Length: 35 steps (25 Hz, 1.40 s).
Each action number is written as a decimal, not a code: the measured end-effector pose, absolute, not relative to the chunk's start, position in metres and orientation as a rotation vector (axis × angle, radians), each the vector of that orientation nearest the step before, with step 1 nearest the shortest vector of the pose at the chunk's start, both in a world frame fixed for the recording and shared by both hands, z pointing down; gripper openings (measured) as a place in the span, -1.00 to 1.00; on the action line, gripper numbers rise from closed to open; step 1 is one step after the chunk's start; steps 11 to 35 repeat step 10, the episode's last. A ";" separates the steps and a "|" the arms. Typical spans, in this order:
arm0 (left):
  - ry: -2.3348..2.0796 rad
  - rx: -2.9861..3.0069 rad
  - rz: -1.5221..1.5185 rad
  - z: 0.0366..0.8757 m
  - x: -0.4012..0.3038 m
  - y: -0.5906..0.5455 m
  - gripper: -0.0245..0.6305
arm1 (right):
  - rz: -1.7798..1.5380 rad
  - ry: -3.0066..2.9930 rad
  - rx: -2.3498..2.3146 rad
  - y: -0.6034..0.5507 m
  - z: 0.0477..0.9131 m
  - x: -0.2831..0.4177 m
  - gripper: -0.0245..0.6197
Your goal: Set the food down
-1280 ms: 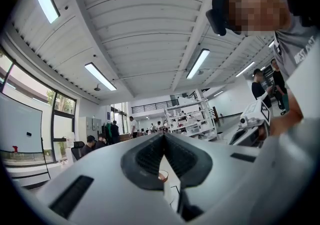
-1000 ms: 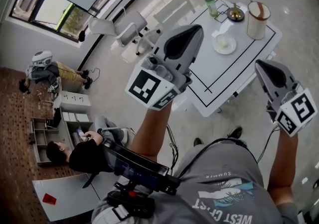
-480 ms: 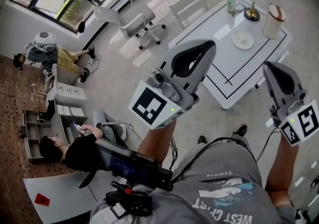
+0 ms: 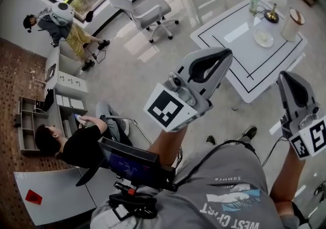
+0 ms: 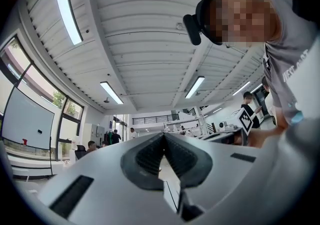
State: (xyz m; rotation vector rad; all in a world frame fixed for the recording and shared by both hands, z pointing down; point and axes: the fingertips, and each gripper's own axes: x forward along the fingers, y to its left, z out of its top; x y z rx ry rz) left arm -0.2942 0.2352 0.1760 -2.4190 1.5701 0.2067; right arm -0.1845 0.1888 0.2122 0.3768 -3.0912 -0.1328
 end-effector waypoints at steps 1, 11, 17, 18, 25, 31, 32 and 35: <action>1.567 -2.420 0.214 0.174 -0.297 0.241 -0.90 | -0.138 -3.088 0.372 0.197 0.210 -0.187 -0.90; 1.526 -2.421 0.276 0.169 -0.289 0.272 -0.90 | -0.158 -3.069 0.367 0.239 0.204 -0.183 -0.90; 1.526 -2.421 0.276 0.169 -0.289 0.272 -0.90 | -0.158 -3.069 0.367 0.239 0.204 -0.183 -0.90; 1.526 -2.421 0.276 0.169 -0.289 0.272 -0.90 | -0.158 -3.069 0.367 0.239 0.204 -0.183 -0.90; 1.526 -2.421 0.276 0.169 -0.289 0.272 -0.90 | -0.158 -3.069 0.367 0.239 0.204 -0.183 -0.90; 1.526 -2.421 0.276 0.169 -0.289 0.272 -0.90 | -0.158 -3.069 0.367 0.239 0.204 -0.183 -0.90; 1.526 -2.421 0.276 0.169 -0.289 0.272 -0.90 | -0.158 -3.069 0.367 0.239 0.204 -0.183 -0.90; 1.526 -2.421 0.276 0.169 -0.289 0.272 -0.90 | -0.158 -3.069 0.367 0.239 0.204 -0.183 -0.90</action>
